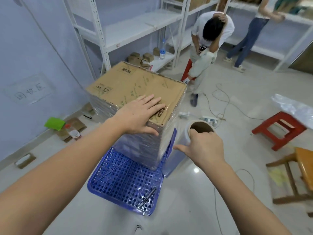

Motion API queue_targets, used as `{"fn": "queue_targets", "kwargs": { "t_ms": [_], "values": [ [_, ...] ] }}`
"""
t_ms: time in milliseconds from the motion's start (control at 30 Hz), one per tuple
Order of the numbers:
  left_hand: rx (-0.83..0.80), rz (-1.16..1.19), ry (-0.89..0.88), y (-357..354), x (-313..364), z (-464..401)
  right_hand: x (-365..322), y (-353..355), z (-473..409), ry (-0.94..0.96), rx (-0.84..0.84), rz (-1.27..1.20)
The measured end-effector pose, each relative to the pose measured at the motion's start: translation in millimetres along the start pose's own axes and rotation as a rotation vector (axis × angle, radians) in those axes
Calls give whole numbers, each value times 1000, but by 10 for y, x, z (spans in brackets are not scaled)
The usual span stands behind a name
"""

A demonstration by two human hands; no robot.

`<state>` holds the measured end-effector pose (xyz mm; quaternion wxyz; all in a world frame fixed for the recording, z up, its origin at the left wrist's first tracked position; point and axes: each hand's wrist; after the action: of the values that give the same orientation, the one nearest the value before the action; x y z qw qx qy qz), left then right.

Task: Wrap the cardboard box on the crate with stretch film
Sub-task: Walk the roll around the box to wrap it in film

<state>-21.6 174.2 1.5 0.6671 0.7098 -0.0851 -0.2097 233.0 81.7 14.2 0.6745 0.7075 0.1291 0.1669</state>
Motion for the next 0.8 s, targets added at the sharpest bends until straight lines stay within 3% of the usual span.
{"fn": "queue_targets", "kwargs": {
  "t_ms": [167, 500, 800],
  "values": [
    [2, -33, 30, -3, 70, 3, 140, -32, 90, 59, 50, -34],
    [32, -22, 115, 66, 361, -4, 48, 12, 205, 514, 175, 58],
    [8, -15, 129, 89, 362, -3, 4, -10, 194, 638, 138, -172]
  ]
}}
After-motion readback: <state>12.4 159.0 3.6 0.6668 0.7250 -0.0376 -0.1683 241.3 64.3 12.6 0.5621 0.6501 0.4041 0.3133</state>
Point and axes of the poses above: each hand's wrist, its own z-axis away from the middle knuckle, its own y-axis out of the back of the hand, x = y × z, and after that the axes turned 14 degrees about y, right-handed
